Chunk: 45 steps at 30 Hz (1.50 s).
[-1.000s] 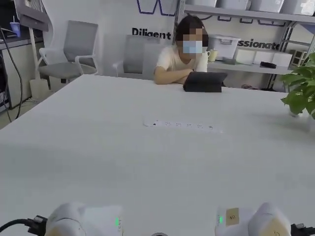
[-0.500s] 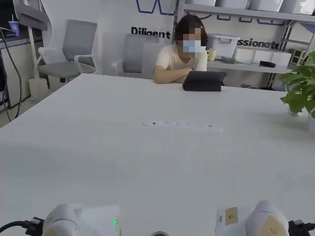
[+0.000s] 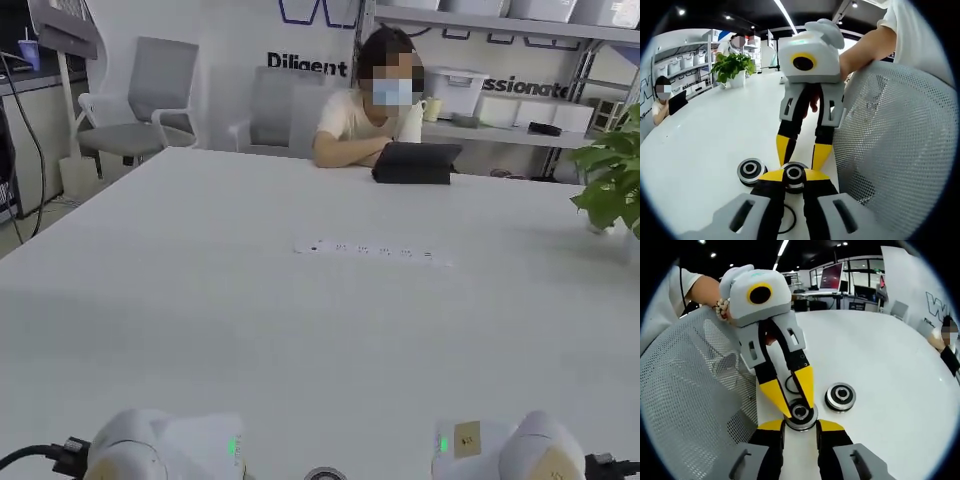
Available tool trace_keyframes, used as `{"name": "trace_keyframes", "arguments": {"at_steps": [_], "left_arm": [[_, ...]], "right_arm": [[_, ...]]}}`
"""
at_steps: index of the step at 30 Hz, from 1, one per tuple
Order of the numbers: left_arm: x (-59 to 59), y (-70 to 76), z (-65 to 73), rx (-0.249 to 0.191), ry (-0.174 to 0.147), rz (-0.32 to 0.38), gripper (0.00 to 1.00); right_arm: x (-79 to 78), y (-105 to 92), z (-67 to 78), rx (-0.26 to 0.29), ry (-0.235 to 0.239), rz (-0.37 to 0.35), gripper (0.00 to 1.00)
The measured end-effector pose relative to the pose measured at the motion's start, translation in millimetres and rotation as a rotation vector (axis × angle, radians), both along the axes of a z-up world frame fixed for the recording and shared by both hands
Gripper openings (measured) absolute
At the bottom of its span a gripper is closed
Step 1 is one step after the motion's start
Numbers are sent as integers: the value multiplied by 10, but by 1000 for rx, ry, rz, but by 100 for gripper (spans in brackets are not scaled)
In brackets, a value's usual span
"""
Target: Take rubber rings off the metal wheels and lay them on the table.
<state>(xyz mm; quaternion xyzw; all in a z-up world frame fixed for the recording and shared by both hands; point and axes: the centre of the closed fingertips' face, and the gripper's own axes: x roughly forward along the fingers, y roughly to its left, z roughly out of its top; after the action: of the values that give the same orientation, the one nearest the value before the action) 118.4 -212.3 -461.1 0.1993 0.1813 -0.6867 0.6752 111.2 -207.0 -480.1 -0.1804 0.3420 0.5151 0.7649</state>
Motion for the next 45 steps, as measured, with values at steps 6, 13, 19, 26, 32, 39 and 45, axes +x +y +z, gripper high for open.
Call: {"name": "trace_keyframes", "arguments": {"at_steps": [6, 13, 19, 26, 32, 39, 45], "left_arm": [[-1, -1, 4, -6, 4, 1, 7], [1, 1, 7, -10, 6, 5, 7], [2, 2, 7, -11, 8, 8, 7], [14, 13, 7, -12, 7, 10, 7], [24, 7, 7, -15, 9, 16, 7], [29, 3, 7, -20, 11, 21, 7], [22, -3, 2, -18, 6, 15, 7]], "right_arm": [[-6, -48, -10, -41, -14, 31, 16], [7, -111, -32, -57, -5, 15, 1], [25, -119, -32, -69, 8, -11, 0], [52, -163, -26, 22, 171, -197, 0], [101, -209, -10, 120, 284, -310, 0], [139, -184, 121, 252, 384, -396, 0], [98, -157, 114, 234, 389, -380, 0]]}}
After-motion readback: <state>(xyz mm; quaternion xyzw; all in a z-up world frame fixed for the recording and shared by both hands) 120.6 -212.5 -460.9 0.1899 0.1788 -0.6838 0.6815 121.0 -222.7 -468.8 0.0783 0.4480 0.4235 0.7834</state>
